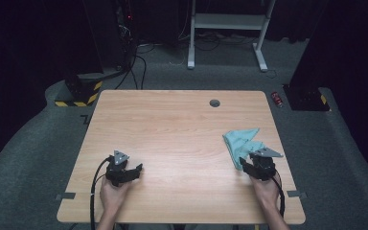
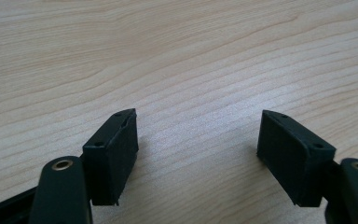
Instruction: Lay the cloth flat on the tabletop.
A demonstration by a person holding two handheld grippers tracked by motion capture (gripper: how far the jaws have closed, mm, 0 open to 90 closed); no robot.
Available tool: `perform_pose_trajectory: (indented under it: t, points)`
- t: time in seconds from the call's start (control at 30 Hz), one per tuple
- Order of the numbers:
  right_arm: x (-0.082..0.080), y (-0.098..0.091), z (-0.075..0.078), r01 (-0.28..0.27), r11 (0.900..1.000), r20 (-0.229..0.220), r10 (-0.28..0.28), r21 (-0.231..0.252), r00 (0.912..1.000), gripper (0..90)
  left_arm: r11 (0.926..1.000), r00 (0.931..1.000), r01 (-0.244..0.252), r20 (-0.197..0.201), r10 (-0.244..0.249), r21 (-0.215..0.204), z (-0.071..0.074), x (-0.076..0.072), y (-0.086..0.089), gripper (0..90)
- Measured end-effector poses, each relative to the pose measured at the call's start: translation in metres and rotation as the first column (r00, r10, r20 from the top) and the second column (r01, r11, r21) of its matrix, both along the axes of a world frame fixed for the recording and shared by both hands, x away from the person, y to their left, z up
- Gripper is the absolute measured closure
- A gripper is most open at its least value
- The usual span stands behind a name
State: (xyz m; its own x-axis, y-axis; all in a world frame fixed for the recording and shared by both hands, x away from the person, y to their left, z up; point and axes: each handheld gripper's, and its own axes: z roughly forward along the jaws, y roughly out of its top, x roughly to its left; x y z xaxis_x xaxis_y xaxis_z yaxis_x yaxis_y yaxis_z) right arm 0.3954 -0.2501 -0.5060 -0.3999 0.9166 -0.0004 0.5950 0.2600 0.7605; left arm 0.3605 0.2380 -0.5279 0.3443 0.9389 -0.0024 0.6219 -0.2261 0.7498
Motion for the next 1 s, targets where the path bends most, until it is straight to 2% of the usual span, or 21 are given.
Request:
perform_pose_trajectory:
  t: [0.07, 0.17, 0.47, 0.63, 0.73, 0.87, 0.9, 0.93, 0.97, 1.0]
  points:
    - [0.004, 0.003, -0.001, 0.000, 1.0000, -0.006, 0.000, 0.009, 1.0000, 50.2, 1.0000, 1.0000, 0.000, 0.000, 0.000, 0.000, 0.000, 0.000, 0.000, 29.2]
    - [0.012, 0.010, -0.005, -0.006, 1.0000, -0.038, 0.005, -0.001, 0.9992, 47.6, 1.0000, 1.0000, 0.000, -0.002, 0.000, 0.001, 0.000, 0.000, 0.000, 29.2]
    - [0.025, 0.021, -0.004, -0.002, 1.0000, -0.045, 0.002, 0.007, 0.9990, 44.5, 1.0000, 1.0000, 0.000, 0.000, 0.000, 0.000, 0.000, 0.000, 0.000, 29.2]
    - [0.032, 0.026, -0.006, 0.007, 1.0000, -0.048, -0.008, -0.006, 0.9988, 46.7, 1.0000, 1.0000, 0.000, 0.000, 0.000, 0.000, 0.000, 0.000, 0.000, 29.2]
    - [0.034, 0.029, -0.007, 0.012, 0.9996, -0.061, -0.013, -0.026, 0.9980, 53.7, 1.0000, 1.0000, -0.001, 0.000, 0.001, -0.002, 0.000, 0.000, 0.000, 29.2]
    - [0.035, 0.029, -0.007, -0.002, 0.9999, -0.066, 0.001, -0.015, 0.9978, 66.9, 1.0000, 1.0000, -0.001, -0.001, 0.001, -0.002, 0.000, 0.000, 0.000, 29.2]
    - [0.036, 0.030, -0.007, -0.014, 0.9998, -0.075, 0.013, -0.014, 0.9971, 74.2, 1.0000, 1.0000, -0.001, 0.000, 0.001, -0.002, 0.000, 0.000, 0.000, 29.2]
    - [0.036, 0.030, -0.007, -0.014, 0.9998, -0.075, 0.013, -0.014, 0.9971, 74.2, 1.0000, 1.0000, 0.000, 0.000, 0.000, 0.000, 0.000, 0.000, 0.000, 29.2]
    - [0.037, 0.031, -0.007, -0.031, 0.9992, -0.078, 0.029, -0.024, 0.9965, 81.6, 1.0000, 1.0000, 0.000, 0.000, 0.000, 0.000, 0.000, 0.000, 0.000, 29.2]
    - [0.036, 0.032, -0.007, -0.032, 0.9992, -0.081, 0.031, -0.023, 0.9963, 85.4, 1.0000, 1.0000, -0.001, 0.000, 0.001, -0.001, 0.000, 0.000, 0.000, 29.2]
